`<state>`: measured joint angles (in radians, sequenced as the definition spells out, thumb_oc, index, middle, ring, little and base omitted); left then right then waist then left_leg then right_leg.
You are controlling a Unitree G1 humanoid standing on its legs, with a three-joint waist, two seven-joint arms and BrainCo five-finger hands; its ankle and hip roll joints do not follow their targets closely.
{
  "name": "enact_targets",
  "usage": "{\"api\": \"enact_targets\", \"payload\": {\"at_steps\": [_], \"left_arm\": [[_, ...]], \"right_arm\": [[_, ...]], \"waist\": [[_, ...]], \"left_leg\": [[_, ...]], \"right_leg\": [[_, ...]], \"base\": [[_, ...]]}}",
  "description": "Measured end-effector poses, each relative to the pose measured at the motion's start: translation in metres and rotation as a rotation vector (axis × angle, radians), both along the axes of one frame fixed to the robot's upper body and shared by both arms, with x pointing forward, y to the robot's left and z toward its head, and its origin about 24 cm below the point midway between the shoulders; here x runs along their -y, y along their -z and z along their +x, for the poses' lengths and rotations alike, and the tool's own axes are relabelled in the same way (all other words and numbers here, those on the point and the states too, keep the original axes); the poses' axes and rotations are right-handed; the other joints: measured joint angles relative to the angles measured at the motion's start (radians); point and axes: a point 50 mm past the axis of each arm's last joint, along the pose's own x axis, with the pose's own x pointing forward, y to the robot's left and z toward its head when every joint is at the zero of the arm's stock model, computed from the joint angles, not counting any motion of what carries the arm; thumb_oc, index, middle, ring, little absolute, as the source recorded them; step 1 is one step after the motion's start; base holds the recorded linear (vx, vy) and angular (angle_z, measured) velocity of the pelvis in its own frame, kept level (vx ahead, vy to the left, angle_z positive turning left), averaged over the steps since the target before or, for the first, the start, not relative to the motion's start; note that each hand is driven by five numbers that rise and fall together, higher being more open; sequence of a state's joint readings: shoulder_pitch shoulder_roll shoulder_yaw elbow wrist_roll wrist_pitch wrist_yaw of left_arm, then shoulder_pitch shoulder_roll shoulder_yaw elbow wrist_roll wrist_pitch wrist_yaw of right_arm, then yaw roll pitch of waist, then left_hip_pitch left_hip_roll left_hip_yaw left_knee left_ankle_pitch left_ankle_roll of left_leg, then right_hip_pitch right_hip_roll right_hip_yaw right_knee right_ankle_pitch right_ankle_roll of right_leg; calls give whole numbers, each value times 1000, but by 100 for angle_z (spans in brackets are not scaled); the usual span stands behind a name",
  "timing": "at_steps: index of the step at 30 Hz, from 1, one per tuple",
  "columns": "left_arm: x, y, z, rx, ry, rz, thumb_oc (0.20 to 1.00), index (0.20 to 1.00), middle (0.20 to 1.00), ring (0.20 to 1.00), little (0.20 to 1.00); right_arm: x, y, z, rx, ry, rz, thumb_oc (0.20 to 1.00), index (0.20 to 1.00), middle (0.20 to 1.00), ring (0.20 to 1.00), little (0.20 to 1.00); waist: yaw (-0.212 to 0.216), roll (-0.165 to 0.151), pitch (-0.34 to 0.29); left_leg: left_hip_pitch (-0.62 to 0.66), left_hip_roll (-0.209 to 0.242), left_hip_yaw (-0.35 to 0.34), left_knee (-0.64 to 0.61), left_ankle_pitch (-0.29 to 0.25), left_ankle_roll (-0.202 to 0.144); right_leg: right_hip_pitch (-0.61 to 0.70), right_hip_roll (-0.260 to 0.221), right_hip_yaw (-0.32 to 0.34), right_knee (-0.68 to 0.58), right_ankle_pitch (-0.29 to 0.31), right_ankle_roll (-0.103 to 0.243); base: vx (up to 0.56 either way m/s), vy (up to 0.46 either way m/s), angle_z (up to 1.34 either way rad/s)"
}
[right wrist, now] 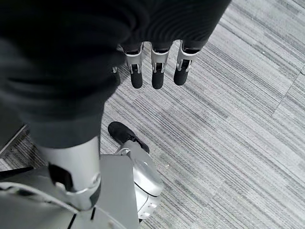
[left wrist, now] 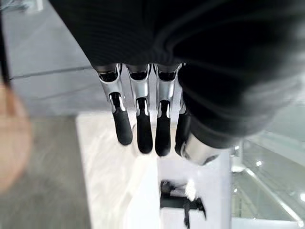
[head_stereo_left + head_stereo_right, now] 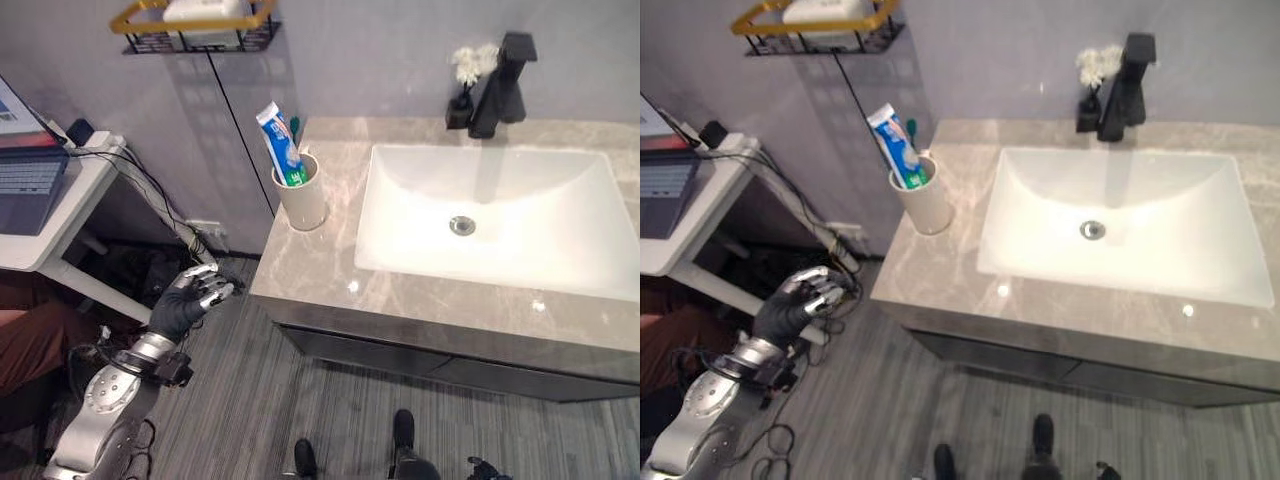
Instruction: Put brush and paste in cup on sink, flatten towel.
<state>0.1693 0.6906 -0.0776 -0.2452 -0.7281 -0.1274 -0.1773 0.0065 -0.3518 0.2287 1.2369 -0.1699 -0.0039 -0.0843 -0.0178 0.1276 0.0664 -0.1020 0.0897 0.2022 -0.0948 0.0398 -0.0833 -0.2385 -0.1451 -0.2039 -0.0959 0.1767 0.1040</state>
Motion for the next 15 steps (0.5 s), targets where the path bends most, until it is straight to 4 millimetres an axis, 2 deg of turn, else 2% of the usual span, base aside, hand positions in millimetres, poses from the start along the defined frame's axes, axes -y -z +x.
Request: {"api": "enact_targets", "payload": {"at_steps": [4, 8, 15], "left_arm": [[8, -3, 15, 33, -10, -46, 200, 200, 200, 200, 200], [10, -1, 20, 28, -28, -66, 200, 200, 200, 200, 200], [15, -3, 31, 36, -17, -60, 200, 200, 200, 200, 200]], "right_arm": [[1, -3, 15, 44, 28, 5, 1000, 1000, 1000, 1000, 1000], [0, -4, 19, 52, 18, 4, 1000, 1000, 1000, 1000, 1000], [-2, -6, 28, 65, -6, 4, 1000, 1000, 1000, 1000, 1000]], "waist": [[-2, 17, 19], [-22, 19, 22], [-26, 22, 30]], "left_leg": [[-44, 18, 3, -1, 10, -16], [-51, 36, 3, -5, 11, -20], [-72, 42, 6, 0, 14, -24]], "right_leg": [[-47, 19, 2, 4, 2, -8], [-53, 37, 2, 3, -6, -21], [-76, 44, 2, 9, -4, -27]], "base": [[18, -55, -4], [30, -39, -3], [6, -6, -1]]}}
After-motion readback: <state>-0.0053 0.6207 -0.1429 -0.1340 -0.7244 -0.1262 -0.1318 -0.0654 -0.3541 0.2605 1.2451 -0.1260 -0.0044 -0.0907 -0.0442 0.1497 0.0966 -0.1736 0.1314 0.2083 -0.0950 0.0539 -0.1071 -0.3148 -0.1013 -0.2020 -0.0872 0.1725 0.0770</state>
